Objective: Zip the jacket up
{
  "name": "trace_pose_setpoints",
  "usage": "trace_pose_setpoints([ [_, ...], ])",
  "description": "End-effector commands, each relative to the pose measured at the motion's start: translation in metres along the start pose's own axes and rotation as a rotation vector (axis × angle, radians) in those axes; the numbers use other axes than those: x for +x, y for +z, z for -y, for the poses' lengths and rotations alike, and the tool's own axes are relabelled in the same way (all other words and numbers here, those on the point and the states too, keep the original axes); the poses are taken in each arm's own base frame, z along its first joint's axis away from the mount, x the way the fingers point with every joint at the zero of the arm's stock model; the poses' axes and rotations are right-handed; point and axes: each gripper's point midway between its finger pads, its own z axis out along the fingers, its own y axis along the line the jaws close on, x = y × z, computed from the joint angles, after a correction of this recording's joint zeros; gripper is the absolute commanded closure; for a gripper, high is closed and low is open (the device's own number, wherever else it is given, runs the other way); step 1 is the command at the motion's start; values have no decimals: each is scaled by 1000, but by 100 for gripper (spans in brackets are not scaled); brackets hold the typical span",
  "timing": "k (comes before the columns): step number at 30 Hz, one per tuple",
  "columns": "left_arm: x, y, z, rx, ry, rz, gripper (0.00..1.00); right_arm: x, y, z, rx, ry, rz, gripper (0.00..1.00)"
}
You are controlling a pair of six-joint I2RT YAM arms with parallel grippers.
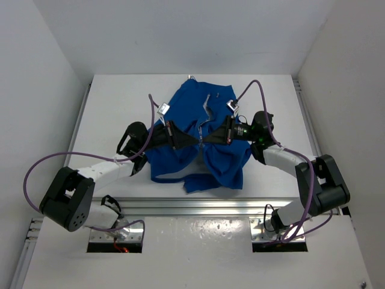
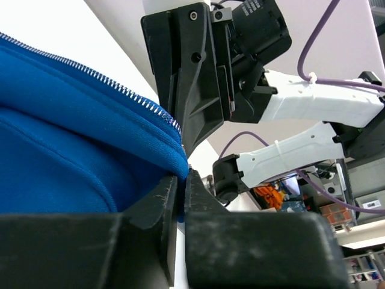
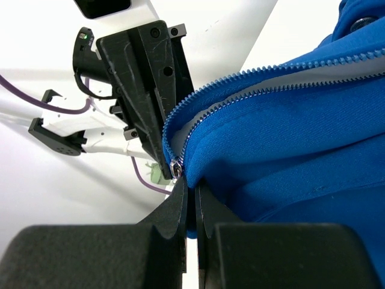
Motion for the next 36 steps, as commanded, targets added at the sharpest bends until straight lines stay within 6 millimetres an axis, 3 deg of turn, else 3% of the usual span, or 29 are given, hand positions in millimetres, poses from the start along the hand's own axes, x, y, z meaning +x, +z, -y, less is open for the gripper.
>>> trace_pose_setpoints([
  [1,-15,1,16,44,81,29,95,-7,2,-23,-56,-93,11,100],
  [3,-13,1,12,33,102,22,100,-6,3,-24,-57,-95,11,100],
  [9,-1,2,0,-7,111,-31,100,-12,3,-24,-53,-94,25,100],
  [14,13,4,5,2,108,-78,100,-17,5,-26,-56,-95,35,100],
  [23,22,4,16,49,125,-103,100,-14,4,-20,-41,-94,32,100],
  [24,22,4,16,49,125,-103,100,-15,3,-19,-37,-93,36,98],
  [25,22,4,16,49,125,-103,100,-15,3,-18,-35,-98,38,84],
  [27,22,4,16,49,125,-103,100,-17,0,-15,-21,-88,44,69],
  [28,22,4,17,49,116,-104,100,-18,-1,-15,-18,-83,47,56],
  [31,19,4,11,31,101,-94,100,-31,-13,-13,4,-93,81,43],
  [36,9,3,8,24,82,-60,100,-45,-38,-11,40,-94,125,42],
])
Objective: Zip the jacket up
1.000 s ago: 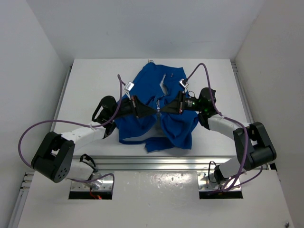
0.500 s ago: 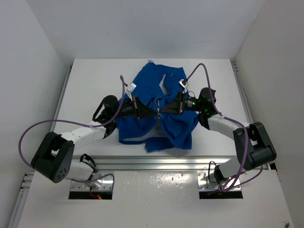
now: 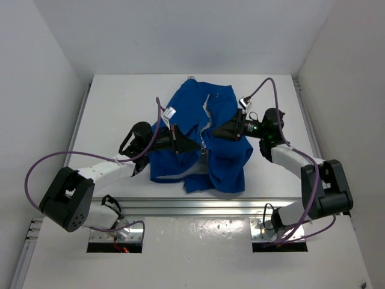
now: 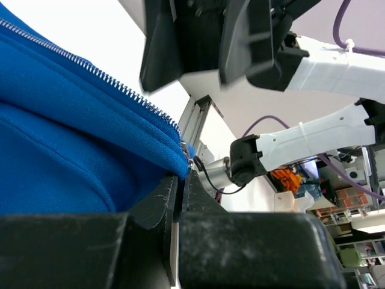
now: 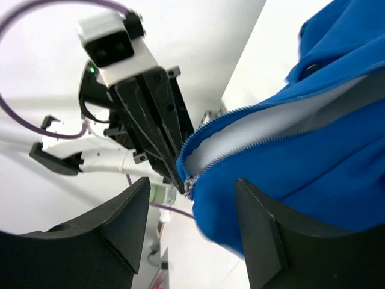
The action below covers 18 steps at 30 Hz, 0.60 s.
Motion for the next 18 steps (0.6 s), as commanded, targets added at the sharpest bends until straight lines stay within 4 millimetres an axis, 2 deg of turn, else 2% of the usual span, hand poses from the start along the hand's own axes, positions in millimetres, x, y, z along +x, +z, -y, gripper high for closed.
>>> trace_pose_setpoints([
  [1,-16,-1,20,66,46,33,100,-17,-16,-26,-30,-115,35,42],
  [4,-23,-2,16,65,13,57,100,-4,-25,-23,-13,-85,4,44],
  [6,-25,-2,17,74,-13,62,100,11,-31,-27,-3,-77,-22,61],
  [7,-28,-3,17,74,-19,72,100,16,-34,-39,-17,-108,-25,70],
  [9,-30,-2,15,70,-29,80,100,40,-29,-39,-19,-86,-82,76],
  [12,-32,-1,15,74,-47,93,100,78,-23,-47,-34,-70,-161,77],
  [15,-36,0,19,85,-44,100,100,107,-19,-39,-13,-53,-207,76],
  [18,-39,0,20,88,-57,112,100,115,-14,-32,16,-24,-205,66],
])
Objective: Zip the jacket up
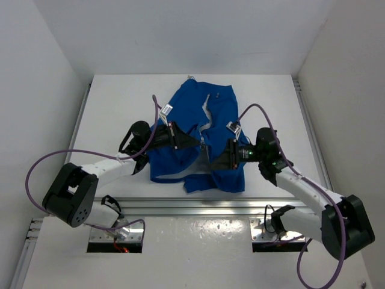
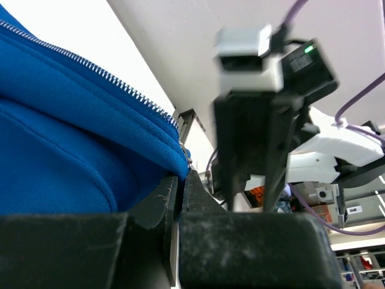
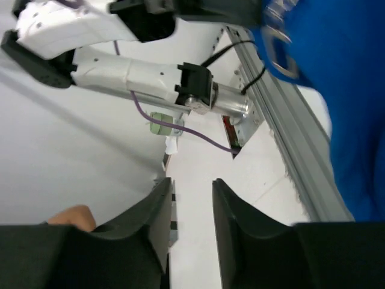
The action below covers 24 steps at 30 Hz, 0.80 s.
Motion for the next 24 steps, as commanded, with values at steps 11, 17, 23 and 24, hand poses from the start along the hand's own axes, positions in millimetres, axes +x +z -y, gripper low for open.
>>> trace_pose_setpoints([
  [11,-26,1,30,94,28,88,100,-49,18,21,47,49,165,46],
  [17,-24,0,30,95,10,87,100,-76,22,13,22,-4,209,46],
  [23,-22,0,26,85,-7,91,100,-90,21,2,2,-58,233,50],
  [24,-22,0,26,85,-7,91,100,-92,21,2,1,-63,237,50],
])
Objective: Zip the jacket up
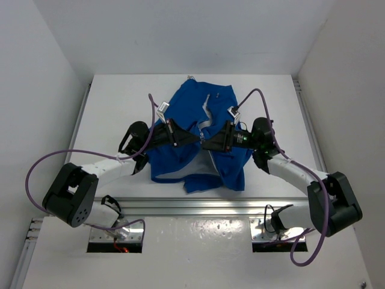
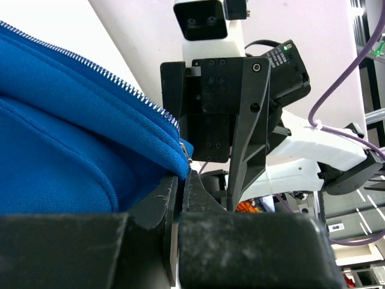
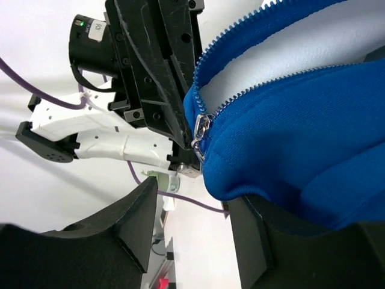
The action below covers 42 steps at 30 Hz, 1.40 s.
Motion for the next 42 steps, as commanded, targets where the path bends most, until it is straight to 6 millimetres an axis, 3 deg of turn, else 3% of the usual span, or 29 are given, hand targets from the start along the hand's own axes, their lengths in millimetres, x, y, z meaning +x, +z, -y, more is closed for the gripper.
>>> trace_pose_setpoints([
  [1,-10,-1,19,71,55,31,100,-21,4,-21,-60,-103,50,50],
  [4,-10,-1,19,71,55,31,100,-24,5,-19,-58,-106,55,54],
  [8,-8,-3,20,72,46,30,100,-31,6,-25,-75,-134,63,69],
  [22,-5,-3,11,44,76,19,100,-35,6,-34,-84,-146,66,96],
  [30,-4,-3,4,16,126,6,100,-38,5,-34,-76,-136,74,100],
  [40,20,2,-4,-6,223,-78,100,-50,6,-38,-78,-139,93,100],
  [42,20,3,4,12,245,-79,100,-50,6,-37,-76,-139,93,100],
])
